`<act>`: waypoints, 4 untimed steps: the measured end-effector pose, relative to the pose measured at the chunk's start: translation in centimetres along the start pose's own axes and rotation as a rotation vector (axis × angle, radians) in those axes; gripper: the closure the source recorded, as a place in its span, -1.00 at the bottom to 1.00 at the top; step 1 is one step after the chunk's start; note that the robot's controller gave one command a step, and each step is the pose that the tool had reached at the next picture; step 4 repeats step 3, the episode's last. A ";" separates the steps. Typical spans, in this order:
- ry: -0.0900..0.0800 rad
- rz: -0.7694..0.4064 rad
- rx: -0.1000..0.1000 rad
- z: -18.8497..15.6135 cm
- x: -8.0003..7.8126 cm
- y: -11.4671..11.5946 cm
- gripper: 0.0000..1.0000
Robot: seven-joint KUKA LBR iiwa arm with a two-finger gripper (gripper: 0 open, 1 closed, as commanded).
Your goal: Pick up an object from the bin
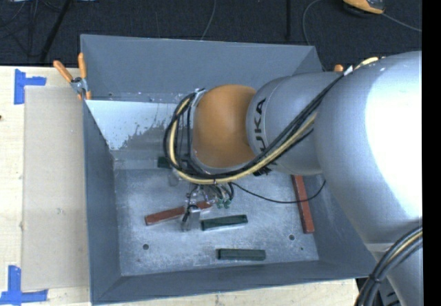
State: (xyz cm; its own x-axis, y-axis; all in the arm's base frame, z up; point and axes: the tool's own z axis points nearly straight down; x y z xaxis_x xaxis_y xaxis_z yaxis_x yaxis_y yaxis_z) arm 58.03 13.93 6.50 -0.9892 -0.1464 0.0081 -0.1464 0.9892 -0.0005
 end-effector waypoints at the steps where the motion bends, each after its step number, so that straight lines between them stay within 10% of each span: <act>1: -0.007 0.003 -0.001 -0.5 -0.3 0.0 1.00; 2: -0.017 0.028 -0.002 -17.4 0.9 0.3 1.00; 3: -0.007 -0.216 0.000 -15.7 2.2 -3.2 1.00; 4: -0.007 -0.216 0.000 -15.7 2.2 -3.2 1.00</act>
Offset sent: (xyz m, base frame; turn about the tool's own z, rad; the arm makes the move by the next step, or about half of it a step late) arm 0.0000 0.0000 0.0000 0.0000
